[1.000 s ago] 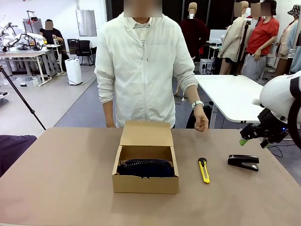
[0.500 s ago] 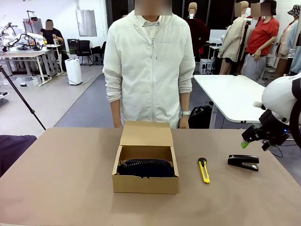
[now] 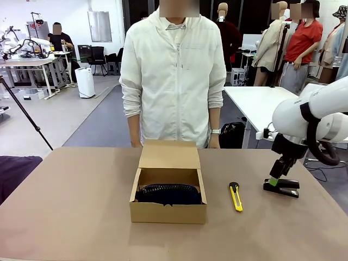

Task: Pack the items into the box.
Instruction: Pick up the item specified by the human and place it in the Mailer Box.

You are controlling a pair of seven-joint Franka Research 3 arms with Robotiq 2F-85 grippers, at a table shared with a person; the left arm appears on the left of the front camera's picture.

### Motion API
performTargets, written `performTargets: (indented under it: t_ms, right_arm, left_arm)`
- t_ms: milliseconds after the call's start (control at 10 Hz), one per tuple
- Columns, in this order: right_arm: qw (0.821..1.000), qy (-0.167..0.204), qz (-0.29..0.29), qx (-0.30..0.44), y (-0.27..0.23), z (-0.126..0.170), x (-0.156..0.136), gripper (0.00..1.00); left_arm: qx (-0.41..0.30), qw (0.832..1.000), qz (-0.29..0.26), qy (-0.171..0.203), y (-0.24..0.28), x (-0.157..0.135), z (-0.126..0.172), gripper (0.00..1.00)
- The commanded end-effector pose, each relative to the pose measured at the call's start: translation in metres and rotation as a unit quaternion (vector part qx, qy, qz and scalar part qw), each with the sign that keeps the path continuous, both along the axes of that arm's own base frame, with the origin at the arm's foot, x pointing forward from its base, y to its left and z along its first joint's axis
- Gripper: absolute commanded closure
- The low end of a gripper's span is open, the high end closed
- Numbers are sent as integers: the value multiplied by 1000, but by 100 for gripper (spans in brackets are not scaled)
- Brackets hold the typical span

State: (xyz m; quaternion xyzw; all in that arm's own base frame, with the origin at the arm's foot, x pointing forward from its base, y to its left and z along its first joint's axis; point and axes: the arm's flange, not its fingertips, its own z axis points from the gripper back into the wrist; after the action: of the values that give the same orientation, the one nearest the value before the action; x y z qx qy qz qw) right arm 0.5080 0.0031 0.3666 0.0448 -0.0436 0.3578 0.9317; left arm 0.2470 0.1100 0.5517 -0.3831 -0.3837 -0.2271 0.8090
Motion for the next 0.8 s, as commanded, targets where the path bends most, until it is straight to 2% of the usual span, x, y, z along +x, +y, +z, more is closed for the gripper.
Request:
performTargets:
  t_ms: [0,100,200,300,400,500,700]
  right_arm:
    - [967,-57,247,-11,-8,2,-1,0]
    - [966,-62,250,-21,-6,2,1,0]
    - [971,-81,222,-43,-6,4,3,0]
    - [986,-24,163,-21,5,2,2,0]
    - [986,-24,163,-21,5,2,2,0]
    - [976,-44,211,-33,3,5,5,0]
    - [970,-47,229,-68,-11,-8,22,0]
  left_arm:
    - [-1,1000,-3,-6,0,-1,-1,0]
    - [-1,1000,-3,-6,0,-1,-1,0]
    - [-1,1000,-3,-6,0,-1,-1,0]
    - [-1,1000,-3,-6,0,-1,-1,0]
    - [-1,1000,-3,-6,0,-1,-1,0]
    - [-1,1000,-3,-6,0,-1,-1,0]
    - [-1,1000,-3,-6,0,-1,-1,0]
